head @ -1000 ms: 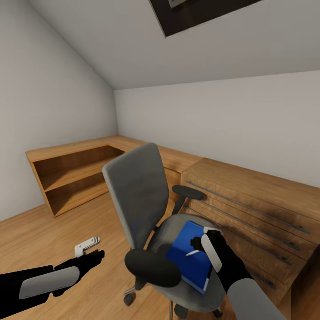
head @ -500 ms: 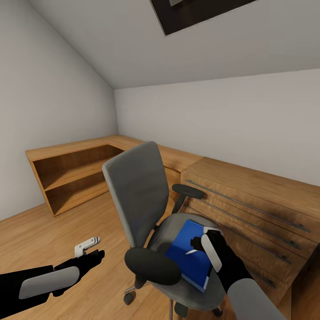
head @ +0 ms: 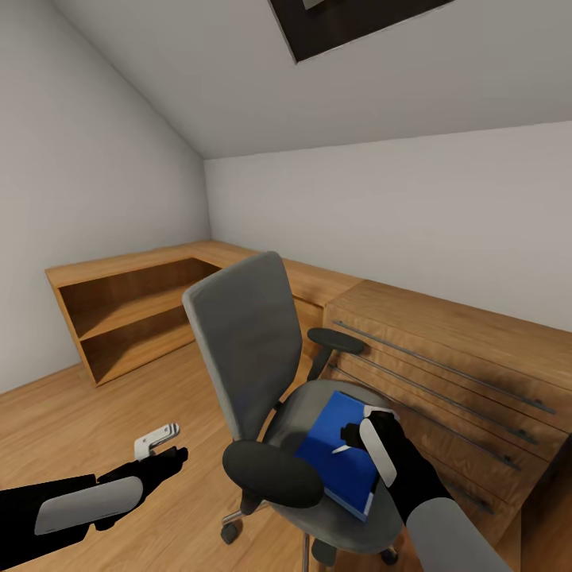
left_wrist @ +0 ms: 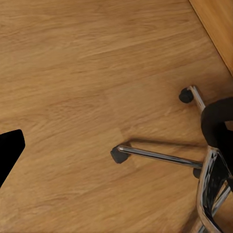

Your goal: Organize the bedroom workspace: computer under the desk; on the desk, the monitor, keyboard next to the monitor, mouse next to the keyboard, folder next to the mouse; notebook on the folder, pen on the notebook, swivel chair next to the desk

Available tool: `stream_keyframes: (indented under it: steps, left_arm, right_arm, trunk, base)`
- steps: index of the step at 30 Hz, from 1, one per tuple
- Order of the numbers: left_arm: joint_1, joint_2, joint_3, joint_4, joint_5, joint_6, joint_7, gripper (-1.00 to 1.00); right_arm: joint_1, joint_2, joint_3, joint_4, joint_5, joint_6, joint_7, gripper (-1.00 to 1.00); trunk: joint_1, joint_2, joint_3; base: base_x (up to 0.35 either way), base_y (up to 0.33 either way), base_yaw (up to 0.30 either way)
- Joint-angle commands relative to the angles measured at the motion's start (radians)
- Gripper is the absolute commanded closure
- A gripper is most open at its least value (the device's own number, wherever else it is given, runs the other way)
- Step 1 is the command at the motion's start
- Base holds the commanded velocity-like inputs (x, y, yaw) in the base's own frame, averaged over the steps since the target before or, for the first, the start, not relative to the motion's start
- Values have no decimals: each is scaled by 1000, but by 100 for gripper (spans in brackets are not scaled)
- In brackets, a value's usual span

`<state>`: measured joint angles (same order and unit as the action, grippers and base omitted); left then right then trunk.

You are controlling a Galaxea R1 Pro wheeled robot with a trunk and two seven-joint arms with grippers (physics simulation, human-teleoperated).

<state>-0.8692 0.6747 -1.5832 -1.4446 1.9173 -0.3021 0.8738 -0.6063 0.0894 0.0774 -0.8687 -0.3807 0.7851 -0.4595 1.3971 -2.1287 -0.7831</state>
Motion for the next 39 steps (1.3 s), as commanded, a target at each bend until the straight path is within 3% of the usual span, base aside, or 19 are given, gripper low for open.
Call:
stream_keyframes:
  steps: [1,29,30,39]
  left_arm:
    - [-2,0,-3,-2,5,-5,1,-100]
    - [-2,2,-3,-25,5,-5,2,-100]
    - [-2,2,-3,-25,5,-5,2,-100]
    - [-2,2,-2,-25,4,-5,2,-100]
  right_arm:
    - [-1,0,2,-1,-10,2,-10,-100]
    - [0,0,2,-1,-12,1,-10,-100]
    - [0,0,2,-1,-12,1,-10,100]
    - [0,0,2,-1,-13,2,-11,100]
  trunk:
    - [0,-1,-1]
    - [11,-22,-11]
    - [11,-22,-11]
    - [11,-22,-11]
  base:
    - [0,0,0]
    - [0,0,0]
    - [0,0,0]
    - [0,0,0]
